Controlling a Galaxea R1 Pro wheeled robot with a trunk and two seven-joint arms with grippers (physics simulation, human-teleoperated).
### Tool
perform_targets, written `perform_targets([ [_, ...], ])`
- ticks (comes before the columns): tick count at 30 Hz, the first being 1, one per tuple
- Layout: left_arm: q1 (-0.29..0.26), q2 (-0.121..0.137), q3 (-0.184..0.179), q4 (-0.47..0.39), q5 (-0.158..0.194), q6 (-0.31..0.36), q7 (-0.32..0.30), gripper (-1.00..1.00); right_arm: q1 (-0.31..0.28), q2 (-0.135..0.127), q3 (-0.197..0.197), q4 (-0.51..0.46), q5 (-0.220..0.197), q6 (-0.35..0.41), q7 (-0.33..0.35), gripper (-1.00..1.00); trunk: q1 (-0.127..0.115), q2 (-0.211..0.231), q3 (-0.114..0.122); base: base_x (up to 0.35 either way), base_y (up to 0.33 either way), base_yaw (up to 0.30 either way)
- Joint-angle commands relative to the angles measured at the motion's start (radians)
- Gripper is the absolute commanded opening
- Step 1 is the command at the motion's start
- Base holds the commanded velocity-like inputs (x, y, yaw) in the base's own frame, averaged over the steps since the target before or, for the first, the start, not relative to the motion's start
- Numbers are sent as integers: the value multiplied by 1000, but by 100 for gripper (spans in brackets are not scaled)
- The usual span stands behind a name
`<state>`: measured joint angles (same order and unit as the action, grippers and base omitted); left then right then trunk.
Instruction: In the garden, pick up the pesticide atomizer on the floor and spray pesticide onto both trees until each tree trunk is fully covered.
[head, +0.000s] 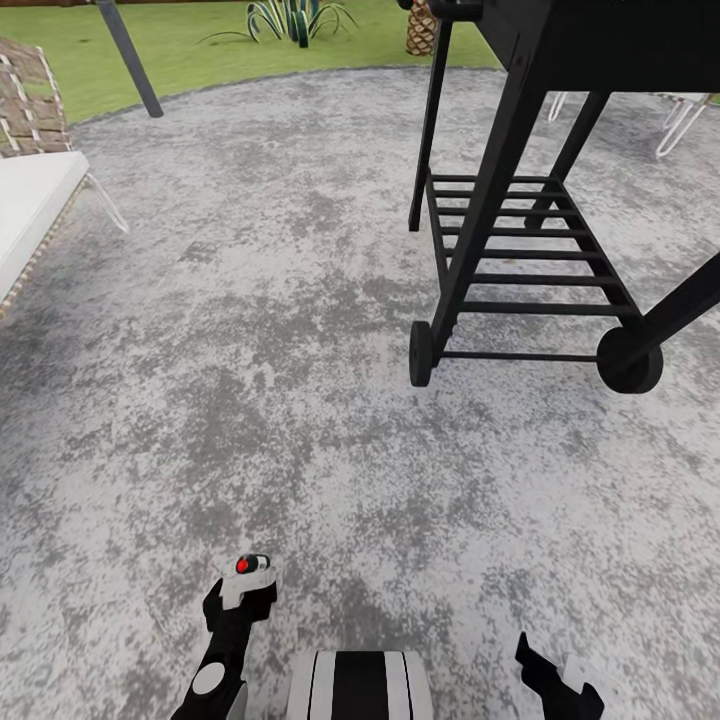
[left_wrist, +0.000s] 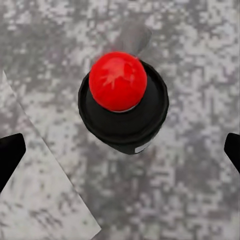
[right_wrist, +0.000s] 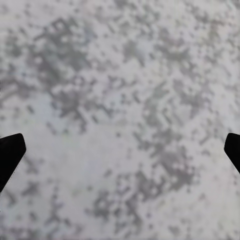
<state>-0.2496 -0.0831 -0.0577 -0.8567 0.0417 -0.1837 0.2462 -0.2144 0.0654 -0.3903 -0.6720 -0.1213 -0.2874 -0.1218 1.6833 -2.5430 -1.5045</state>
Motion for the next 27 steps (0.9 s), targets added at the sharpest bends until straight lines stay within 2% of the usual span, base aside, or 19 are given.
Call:
perform_targets([
  [1,0,1,-4,1,4,-3,7,100,0,1,-1,0,-8,-4,2,100,0,0,-1,57,0,0],
  [27,0,1,-4,-1,4,-3,7,100,0,1,-1,11,-6,-1,2,100,0,0,-1,23,0,0],
])
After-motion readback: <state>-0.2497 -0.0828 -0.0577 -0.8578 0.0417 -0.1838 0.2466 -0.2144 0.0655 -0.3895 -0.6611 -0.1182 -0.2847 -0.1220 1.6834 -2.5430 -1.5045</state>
